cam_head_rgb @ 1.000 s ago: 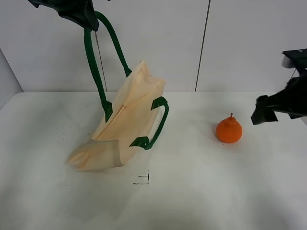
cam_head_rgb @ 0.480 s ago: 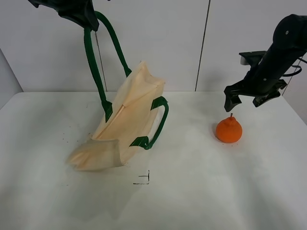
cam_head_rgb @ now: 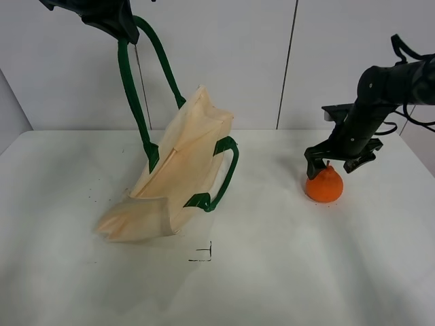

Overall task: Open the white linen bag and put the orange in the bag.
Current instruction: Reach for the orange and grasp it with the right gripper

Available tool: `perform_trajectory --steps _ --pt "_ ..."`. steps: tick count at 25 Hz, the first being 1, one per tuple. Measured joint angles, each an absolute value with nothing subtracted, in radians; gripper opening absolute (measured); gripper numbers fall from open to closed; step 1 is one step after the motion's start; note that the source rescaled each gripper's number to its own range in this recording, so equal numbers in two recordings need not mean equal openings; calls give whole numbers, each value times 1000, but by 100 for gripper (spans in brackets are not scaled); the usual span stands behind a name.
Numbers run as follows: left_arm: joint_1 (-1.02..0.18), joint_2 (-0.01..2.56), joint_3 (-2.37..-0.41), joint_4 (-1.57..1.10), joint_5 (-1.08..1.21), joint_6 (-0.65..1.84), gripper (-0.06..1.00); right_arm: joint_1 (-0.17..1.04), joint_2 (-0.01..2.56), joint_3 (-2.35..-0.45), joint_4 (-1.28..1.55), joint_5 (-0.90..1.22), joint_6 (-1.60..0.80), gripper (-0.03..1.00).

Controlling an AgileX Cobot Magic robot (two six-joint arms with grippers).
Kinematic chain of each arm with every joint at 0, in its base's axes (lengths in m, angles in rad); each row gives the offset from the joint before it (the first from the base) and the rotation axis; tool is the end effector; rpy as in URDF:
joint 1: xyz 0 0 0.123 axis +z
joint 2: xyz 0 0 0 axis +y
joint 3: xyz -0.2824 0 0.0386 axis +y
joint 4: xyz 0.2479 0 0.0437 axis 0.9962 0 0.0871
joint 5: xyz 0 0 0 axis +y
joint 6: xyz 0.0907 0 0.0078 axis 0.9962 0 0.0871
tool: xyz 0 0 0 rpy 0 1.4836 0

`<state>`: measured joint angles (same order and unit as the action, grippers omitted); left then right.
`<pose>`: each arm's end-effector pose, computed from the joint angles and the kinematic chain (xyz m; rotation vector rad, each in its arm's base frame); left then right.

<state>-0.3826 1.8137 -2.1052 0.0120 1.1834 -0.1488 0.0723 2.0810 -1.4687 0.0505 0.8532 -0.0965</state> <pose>0.3652 -0.1459 0.4352 0.2787 2.3722 -0.2378 0.4156 0.0336 0.1546 -0.2051 2.9410 0.0574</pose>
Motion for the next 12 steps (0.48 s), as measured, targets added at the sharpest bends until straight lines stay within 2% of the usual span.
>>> perform_trajectory --steps 7,8,10,12 --pt "-383 1814 -2105 12 1183 -149 0 72 2149 -1469 47 837 -96 99" --pt "-383 1814 -2105 12 1183 -149 0 72 2150 -1469 46 837 -93 95" --pt "-383 1814 -2105 12 1183 -149 0 72 2150 -1470 42 837 -79 70" --pt "-383 1814 -2105 12 1183 -148 0 72 2150 -1469 39 844 -74 27"
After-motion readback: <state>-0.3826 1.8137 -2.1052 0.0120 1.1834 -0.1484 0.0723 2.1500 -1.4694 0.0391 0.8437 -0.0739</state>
